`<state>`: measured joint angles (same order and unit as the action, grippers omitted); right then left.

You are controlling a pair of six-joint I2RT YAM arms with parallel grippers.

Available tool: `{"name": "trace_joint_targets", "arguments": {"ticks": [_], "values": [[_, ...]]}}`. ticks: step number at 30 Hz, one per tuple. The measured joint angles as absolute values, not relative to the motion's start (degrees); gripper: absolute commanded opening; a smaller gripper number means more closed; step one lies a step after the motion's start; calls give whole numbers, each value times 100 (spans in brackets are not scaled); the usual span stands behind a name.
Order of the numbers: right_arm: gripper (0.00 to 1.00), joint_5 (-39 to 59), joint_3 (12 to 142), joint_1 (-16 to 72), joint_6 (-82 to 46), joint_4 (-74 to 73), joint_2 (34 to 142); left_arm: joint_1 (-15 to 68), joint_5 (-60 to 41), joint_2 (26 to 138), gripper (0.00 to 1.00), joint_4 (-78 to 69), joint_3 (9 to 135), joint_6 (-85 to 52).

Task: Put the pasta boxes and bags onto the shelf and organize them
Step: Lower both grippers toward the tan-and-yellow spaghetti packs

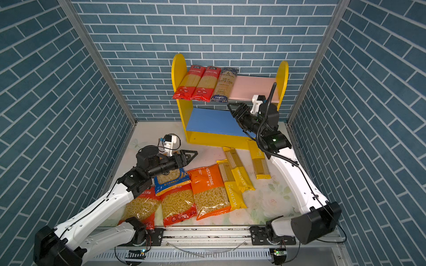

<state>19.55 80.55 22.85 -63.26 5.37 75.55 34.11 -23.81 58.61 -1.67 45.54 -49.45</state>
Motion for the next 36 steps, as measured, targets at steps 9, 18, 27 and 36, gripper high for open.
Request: {"name": "trace_joint_targets", "arguments": {"ticks": [9, 18, 27, 36], "values": [[58, 1870, 5752, 2477, -5948, 928, 5714, 4783, -1313, 6414, 82, 296, 4560, -4362], [58, 1267, 3804, 3203, -5430, 2180, 5441, 5245, -836, 7356, 81, -32, 4434, -4456], [69, 1249, 2803, 3146, -5015, 2781, 5426, 5566, -917, 8586, 81, -274, 4440, -4698], [58, 2307, 2058, 2731, -4945, 1667, 5889, 5743, -1031, 8919, 81, -657, 4497, -4893]]}}
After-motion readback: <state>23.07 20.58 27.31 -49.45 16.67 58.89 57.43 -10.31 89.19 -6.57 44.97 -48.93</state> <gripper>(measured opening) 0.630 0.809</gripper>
